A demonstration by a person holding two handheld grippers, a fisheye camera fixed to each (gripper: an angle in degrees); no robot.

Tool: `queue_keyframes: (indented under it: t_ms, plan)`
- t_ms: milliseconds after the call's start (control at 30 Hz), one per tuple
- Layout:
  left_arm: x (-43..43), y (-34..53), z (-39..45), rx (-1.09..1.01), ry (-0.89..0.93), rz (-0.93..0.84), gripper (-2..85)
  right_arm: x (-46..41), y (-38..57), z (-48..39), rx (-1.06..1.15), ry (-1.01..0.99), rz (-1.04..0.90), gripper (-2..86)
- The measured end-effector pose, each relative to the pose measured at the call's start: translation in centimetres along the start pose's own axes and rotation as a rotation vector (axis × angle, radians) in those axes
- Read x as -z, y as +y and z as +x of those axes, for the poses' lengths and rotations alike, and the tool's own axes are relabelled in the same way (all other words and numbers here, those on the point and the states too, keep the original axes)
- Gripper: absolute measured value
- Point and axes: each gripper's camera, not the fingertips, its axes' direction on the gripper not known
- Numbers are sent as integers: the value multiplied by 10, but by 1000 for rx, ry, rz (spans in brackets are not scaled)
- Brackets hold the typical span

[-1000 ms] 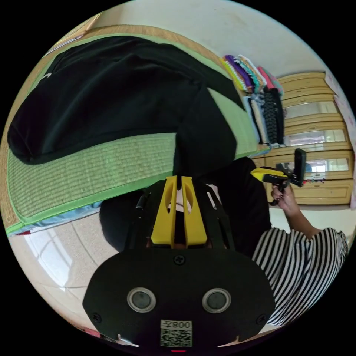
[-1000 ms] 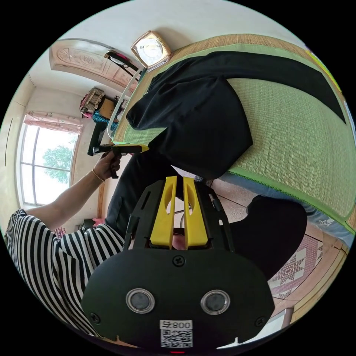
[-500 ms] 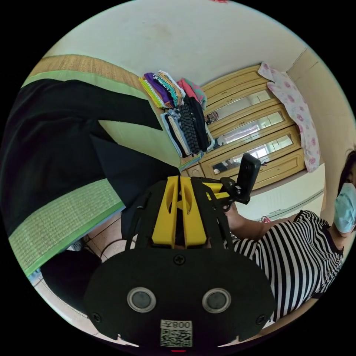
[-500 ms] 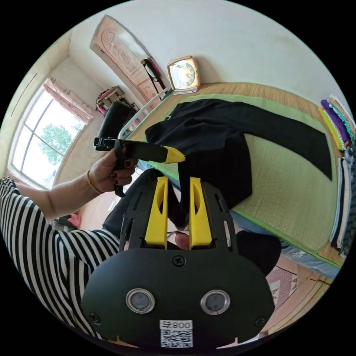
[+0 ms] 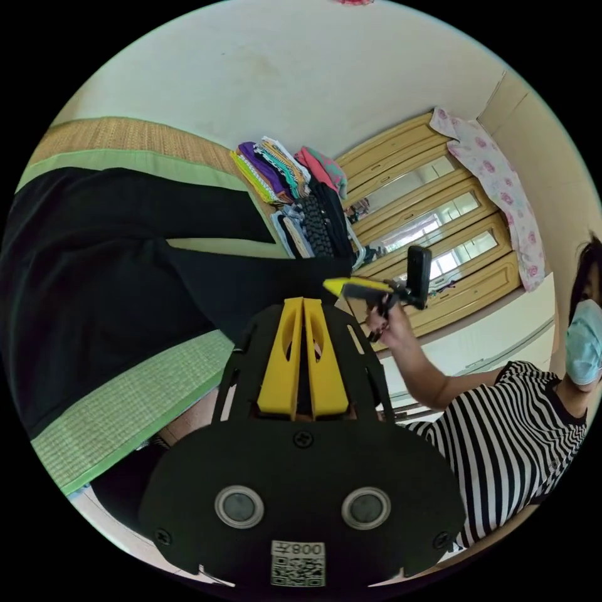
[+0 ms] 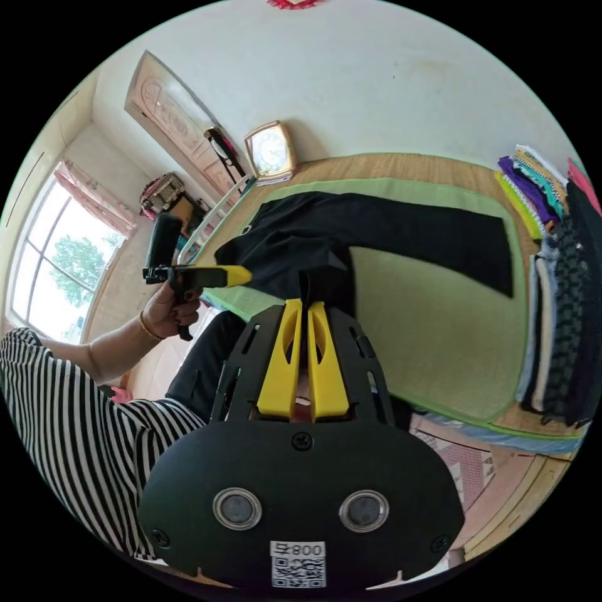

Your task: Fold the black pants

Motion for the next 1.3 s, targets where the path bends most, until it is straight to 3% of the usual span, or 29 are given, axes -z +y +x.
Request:
queue_keyframes:
  t_ms: [333,433,533,633,733,833,1300]
  plan:
    - [20,12,-52,209,-224,-22,2,19,-103,192,-341,370,-174,-3]
    - [29,14,-73,294,-326,-30,2,-2,-104,183,-320,257,-108,-3]
    - [43,10,-98,396,-461,-17,2,-62,-94,148,-246,192,-182,-4]
    - [61,2,-123,521,-602,7,1,-126,-77,116,-198,220,-292,-4]
    - [76,-4,-147,642,-625,66,1,-171,-65,103,-191,339,-396,-5]
    - [75,-7,-163,702,-731,-9,1,-181,-64,102,-153,368,-397,-5]
    - [64,3,-124,626,-641,3,0,-168,-73,149,-247,342,-406,-4]
